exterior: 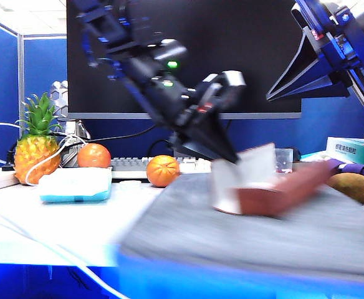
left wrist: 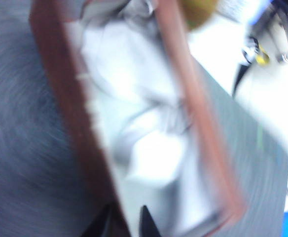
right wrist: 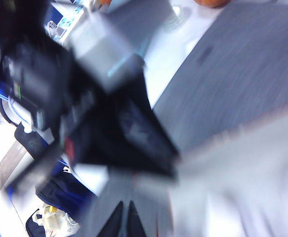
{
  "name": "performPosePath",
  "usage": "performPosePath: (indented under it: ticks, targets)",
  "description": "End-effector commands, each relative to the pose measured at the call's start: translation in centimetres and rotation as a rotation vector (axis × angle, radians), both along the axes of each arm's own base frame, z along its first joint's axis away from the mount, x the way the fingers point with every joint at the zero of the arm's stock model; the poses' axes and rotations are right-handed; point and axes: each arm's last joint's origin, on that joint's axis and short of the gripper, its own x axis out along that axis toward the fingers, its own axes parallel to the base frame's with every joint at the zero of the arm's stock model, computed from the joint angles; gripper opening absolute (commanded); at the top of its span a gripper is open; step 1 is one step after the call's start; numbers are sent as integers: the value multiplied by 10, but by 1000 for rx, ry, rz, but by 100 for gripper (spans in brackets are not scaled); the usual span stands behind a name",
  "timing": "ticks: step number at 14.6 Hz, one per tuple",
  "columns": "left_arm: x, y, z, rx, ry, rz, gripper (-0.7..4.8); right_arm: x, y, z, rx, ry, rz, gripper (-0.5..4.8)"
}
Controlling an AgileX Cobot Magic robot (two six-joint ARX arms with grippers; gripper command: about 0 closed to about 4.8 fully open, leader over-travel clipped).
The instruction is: Close the glasses case.
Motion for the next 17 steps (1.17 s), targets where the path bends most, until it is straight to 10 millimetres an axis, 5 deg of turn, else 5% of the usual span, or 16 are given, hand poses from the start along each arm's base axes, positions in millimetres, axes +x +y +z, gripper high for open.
performPosePath:
  ticks: [1,5,12,17]
  targets:
    - [-5,-5,-1,9,5,-21,84,1,0,4,-13,-49,13,-6]
    - [10,8,-3,171,-120,152,42,1,0,4,-13,-49,12,-6]
    - [53,69,5,266,-183,422,12,1,0,4,-12,-57,11,-6]
    - [64,81,59,304,-268,414,13,3,0,5,-19,-74,-9,-6]
